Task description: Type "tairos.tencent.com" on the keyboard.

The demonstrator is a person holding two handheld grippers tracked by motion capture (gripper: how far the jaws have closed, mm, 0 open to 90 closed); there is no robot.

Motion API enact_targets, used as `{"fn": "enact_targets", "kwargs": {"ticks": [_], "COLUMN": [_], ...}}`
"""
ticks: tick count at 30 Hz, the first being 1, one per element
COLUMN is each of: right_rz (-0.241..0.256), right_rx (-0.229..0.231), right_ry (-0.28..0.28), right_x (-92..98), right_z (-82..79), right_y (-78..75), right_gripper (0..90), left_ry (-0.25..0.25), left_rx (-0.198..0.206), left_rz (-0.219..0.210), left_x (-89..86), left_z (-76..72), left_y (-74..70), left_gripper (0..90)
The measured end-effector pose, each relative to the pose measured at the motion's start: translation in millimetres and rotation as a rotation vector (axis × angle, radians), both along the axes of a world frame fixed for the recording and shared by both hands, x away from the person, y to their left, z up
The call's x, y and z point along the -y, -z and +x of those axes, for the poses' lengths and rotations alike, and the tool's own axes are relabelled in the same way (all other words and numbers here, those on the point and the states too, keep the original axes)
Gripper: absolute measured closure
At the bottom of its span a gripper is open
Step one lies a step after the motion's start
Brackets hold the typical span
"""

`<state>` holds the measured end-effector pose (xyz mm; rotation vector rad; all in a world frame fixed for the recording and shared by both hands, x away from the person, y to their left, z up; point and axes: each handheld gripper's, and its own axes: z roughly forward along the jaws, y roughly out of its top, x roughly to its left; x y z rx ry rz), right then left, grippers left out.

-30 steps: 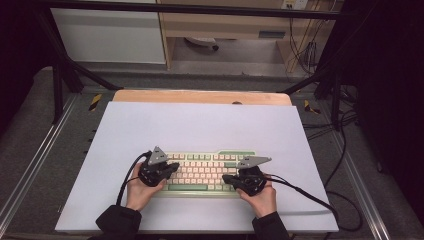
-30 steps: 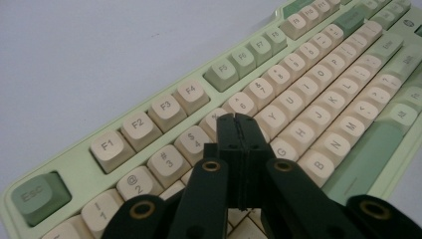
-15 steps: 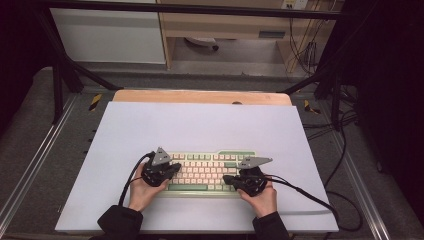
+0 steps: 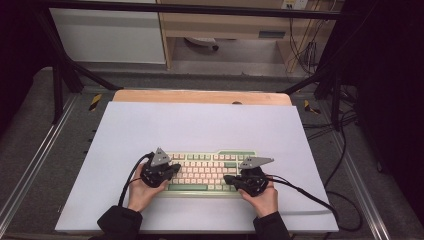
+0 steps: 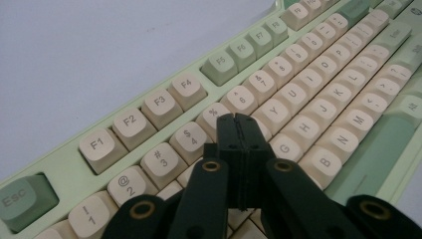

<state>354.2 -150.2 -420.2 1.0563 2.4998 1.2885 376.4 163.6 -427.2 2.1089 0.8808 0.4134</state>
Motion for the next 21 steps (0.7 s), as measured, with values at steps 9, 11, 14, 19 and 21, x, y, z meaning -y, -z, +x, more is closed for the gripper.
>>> {"fn": "enact_targets", "kwargs": {"ticks": [9, 11, 14, 19, 21], "right_rz": [0.003, -0.001, 0.004, 0.005, 0.006], "right_rx": [-0.003, 0.000, -0.003, -0.003, -0.003], "right_ry": [0.003, 0.002, 0.005, 0.002, 0.003], "right_x": [1.0, 1.5, 1.6, 1.8, 2.0], "right_z": [-0.4, -0.4, -0.6, -0.6, -0.6], "right_y": [-0.8, -1.0, -1.1, -1.3, -1.4], "right_gripper": [90.0, 90.0, 90.0, 90.0, 90.0], "left_ry": [0.007, 0.009, 0.013, 0.023, 0.020], "left_rx": [0.003, 0.004, 0.005, 0.003, 0.003], "left_rz": [-0.010, -0.012, -0.012, -0.010, -0.009], "left_x": [-4.5, -5.6, -7.1, -13.1, -17.0], "left_z": [-5.7, -7.0, -9.1, -14.6, -16.9], "left_y": [-4.9, -5.8, -6.8, -8.1, -8.4], "left_gripper": [89.9, 89.9, 89.9, 89.9, 89.9]}}
